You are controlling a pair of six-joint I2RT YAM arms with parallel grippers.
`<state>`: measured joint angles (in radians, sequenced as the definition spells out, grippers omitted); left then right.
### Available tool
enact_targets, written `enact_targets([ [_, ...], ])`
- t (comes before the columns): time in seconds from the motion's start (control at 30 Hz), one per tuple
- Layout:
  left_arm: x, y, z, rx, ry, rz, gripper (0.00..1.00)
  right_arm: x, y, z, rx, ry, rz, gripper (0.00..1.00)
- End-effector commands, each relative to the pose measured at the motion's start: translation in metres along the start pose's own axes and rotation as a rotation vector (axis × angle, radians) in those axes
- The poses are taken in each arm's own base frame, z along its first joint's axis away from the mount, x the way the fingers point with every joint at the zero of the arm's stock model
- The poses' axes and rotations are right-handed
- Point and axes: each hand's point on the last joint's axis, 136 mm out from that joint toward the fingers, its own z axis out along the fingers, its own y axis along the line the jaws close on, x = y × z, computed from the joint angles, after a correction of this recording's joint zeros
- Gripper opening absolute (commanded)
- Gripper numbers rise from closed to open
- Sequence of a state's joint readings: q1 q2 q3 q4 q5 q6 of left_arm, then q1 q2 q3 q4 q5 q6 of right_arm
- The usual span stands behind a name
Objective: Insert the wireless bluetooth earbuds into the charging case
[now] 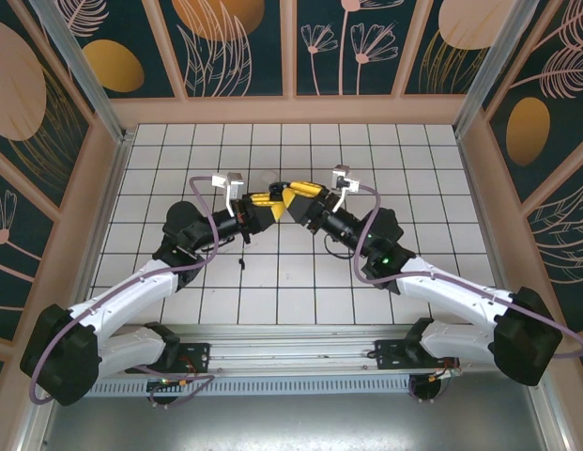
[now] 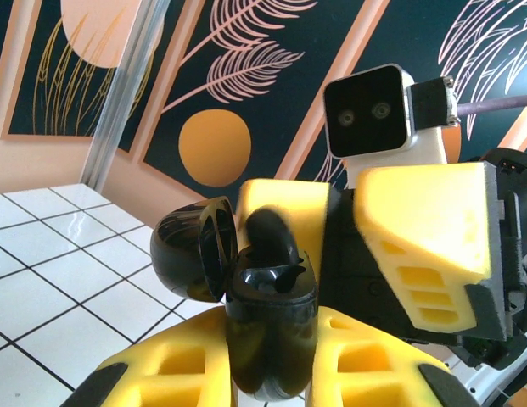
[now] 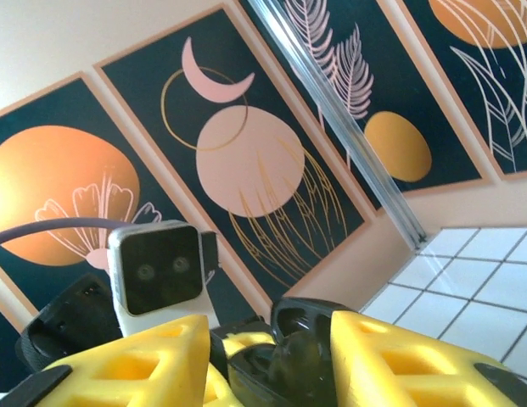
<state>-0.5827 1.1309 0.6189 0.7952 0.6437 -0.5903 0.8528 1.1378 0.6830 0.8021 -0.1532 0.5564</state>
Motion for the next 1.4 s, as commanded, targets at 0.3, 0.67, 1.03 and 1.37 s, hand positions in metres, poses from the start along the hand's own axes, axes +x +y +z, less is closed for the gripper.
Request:
enact_targets([
  [0.3, -0.008, -0.010, -0.005, 0.021, -0.033, 0.110, 0.00, -0.028, 0.010, 0.003, 0.100, 0.030, 0.005, 0.58],
  [0.67, 0.011, -0.010, -0.018, 0.030, -0.041, 0.287, 0.00, -0.049, 0.020, -0.006, 0.136, 0.086, 0.035, 0.42],
  [1.03, 0.028, 0.002, -0.024, -0.022, -0.004, 0.411, 0.00, 0.023, 0.004, -0.006, 0.115, 0.348, 0.083, 0.19],
  [1.37, 0.031, 0.003, -0.029, -0.044, 0.006, 0.439, 0.00, 0.051, -0.010, 0.001, 0.142, 0.429, 0.106, 0.06],
])
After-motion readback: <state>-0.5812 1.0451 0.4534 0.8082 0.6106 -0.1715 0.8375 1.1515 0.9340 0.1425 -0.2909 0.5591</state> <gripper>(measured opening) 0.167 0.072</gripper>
